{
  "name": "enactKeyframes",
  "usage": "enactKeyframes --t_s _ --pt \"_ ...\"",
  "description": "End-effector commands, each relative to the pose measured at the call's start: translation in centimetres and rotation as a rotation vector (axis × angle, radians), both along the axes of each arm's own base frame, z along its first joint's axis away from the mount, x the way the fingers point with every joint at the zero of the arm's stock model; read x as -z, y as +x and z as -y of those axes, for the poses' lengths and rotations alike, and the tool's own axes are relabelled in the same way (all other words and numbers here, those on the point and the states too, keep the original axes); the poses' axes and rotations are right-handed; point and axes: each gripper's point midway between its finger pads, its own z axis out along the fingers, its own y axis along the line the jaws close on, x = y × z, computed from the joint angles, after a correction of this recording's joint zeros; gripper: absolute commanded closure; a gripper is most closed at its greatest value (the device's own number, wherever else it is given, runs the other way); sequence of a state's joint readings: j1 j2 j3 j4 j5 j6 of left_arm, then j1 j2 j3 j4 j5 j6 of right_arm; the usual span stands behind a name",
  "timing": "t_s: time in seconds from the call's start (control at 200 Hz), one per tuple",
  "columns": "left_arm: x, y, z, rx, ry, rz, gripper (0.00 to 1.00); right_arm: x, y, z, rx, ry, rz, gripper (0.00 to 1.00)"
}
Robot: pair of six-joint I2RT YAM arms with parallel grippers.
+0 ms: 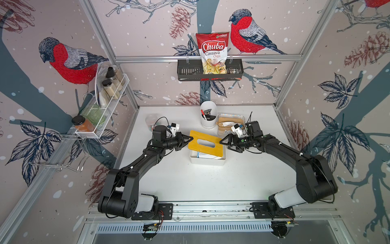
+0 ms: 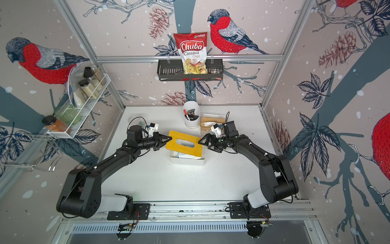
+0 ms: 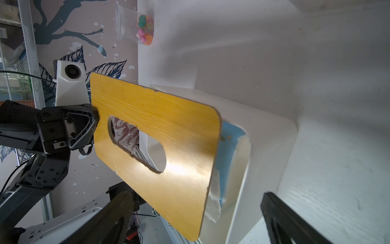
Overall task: Put the tissue paper into the tissue box
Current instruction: Close the box lid on the tissue box.
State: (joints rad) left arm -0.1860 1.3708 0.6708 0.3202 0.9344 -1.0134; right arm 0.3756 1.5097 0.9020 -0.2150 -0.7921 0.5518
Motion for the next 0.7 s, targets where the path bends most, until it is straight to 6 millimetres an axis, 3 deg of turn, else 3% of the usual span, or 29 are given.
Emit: enactKeyframes --t_s 0.0,0.695 --pt "-0.9 0.1 0.3 0.008 -0.025 0.049 1.00 -0.1 0.3 -0.5 0.002 0.011 0.019 0.00" --pt "0.3 -0.1 1.3 0.027 -0.039 0.051 1.00 0.1 0.0 -1.5 -0.010 0.021 0.022 0.00"
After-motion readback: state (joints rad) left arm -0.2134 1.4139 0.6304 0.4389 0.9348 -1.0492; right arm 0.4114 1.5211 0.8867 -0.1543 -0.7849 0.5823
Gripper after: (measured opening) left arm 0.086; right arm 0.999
